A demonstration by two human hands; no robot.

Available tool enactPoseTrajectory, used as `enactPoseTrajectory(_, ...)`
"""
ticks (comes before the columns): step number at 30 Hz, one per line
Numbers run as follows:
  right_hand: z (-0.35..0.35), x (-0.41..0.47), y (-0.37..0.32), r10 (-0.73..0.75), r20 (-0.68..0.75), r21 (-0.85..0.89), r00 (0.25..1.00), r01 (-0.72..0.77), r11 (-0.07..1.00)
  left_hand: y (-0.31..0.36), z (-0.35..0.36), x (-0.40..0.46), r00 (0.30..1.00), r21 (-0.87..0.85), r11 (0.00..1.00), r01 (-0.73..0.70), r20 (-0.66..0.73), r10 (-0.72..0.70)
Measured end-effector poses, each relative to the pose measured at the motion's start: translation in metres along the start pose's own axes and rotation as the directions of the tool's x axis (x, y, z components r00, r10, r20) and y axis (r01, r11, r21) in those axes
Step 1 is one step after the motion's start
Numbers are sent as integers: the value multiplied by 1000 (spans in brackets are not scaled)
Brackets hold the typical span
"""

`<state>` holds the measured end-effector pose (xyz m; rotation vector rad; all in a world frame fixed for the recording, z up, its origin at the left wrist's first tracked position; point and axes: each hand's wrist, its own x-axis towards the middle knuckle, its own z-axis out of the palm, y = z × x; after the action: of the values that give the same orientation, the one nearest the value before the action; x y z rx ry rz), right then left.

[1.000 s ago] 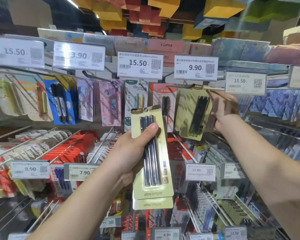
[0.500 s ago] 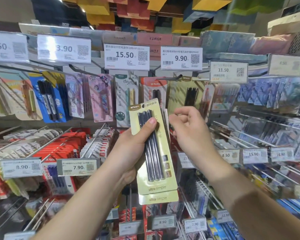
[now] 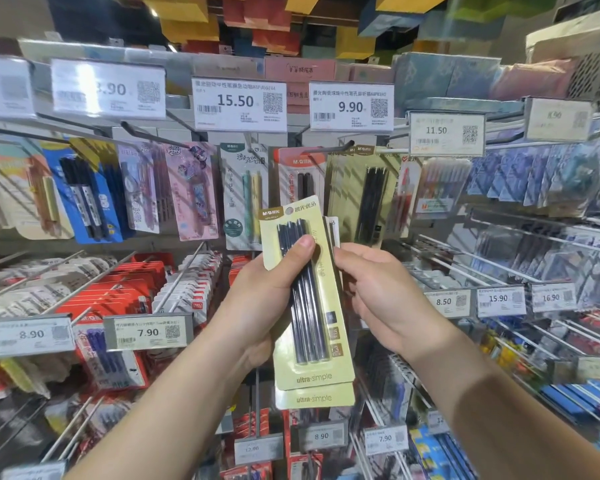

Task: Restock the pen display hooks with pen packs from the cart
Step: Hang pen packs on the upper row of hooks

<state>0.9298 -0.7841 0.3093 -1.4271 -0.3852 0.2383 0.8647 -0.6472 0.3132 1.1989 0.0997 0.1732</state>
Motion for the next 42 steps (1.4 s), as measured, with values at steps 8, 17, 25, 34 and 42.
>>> enactPoseTrajectory(8, 3, -1, 2, -72, -68, -52, 995, 69, 996, -2, -2, 6, 999, 48, 998, -32, -7, 33)
enactPoseTrajectory(17, 9, -1, 2, -196, -245, -145, 950, 164, 976, -3, 1, 8, 996, 68, 995, -74, -45, 77)
enactPoseTrajectory(25, 6, 4, 3, -183, -211, -43, 960, 178, 983, -1, 2, 7, 995, 28, 996, -90, -44, 91)
enactPoseTrajectory(34, -22, 12, -7, -118, -313, 48, 943, 140, 989, 1, -6, 12, 987, 30, 994, -106, -117, 108)
enactPoseTrajectory(42, -47, 24, -59, -347, -480, -36, 806, 377, 926, 8, -6, 9, 993, -1, 997, -72, -92, 72)
